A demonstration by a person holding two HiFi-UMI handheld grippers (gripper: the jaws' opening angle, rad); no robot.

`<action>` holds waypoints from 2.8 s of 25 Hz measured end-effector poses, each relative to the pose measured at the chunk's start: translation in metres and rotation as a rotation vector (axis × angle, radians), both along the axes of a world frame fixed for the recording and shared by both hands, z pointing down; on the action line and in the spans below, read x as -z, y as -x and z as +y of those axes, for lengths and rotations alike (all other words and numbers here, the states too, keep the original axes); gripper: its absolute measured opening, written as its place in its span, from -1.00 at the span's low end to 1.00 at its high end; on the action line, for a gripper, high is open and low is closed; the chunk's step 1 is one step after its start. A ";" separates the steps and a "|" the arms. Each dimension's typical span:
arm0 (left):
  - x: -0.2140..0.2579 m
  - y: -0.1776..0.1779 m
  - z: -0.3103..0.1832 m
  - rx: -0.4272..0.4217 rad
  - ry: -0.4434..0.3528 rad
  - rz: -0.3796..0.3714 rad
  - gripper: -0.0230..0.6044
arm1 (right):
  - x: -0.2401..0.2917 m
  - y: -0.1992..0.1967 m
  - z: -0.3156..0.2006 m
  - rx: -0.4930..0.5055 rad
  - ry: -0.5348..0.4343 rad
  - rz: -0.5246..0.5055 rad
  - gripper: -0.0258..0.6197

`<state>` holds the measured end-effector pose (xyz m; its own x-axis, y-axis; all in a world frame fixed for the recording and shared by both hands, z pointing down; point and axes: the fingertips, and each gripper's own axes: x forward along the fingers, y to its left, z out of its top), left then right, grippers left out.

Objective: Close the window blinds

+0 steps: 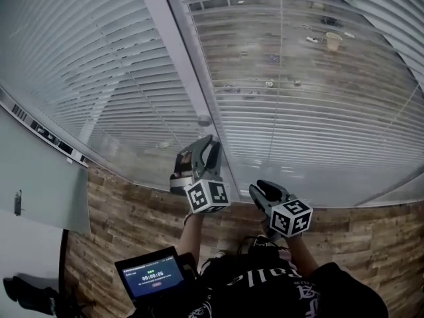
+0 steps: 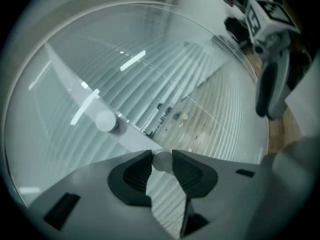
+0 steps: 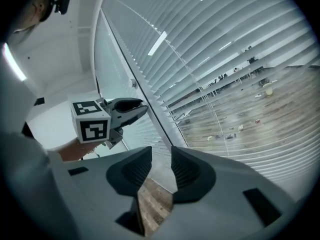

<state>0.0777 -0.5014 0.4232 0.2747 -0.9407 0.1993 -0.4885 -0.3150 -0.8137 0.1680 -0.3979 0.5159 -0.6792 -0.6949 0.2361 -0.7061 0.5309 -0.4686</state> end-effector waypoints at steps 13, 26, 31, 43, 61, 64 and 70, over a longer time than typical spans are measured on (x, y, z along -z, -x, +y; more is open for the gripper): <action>0.007 0.024 -0.007 -0.064 0.450 1.968 -0.52 | 0.001 -0.003 -0.005 -0.023 -0.001 -0.011 -0.51; 0.003 0.006 0.000 -0.008 0.054 0.324 -0.51 | -0.003 0.004 -0.005 -0.022 0.010 -0.006 -0.51; 0.009 0.021 -0.001 -0.019 0.251 1.442 -0.52 | -0.007 0.001 -0.004 -0.044 0.020 -0.011 -0.51; 0.001 0.030 0.006 -0.086 0.400 1.580 -0.52 | -0.006 0.017 0.017 -0.077 0.012 -0.010 -0.51; -0.088 0.082 0.197 -0.376 0.551 0.867 -0.91 | 0.003 0.106 0.115 -0.299 -0.046 0.019 -0.53; -0.093 0.093 0.226 -0.435 0.595 0.867 -0.91 | 0.005 0.119 0.146 -0.340 -0.064 0.033 -0.53; -0.102 0.117 0.275 -0.440 0.698 0.901 -0.91 | 0.002 0.148 0.202 -0.338 -0.035 0.094 -0.53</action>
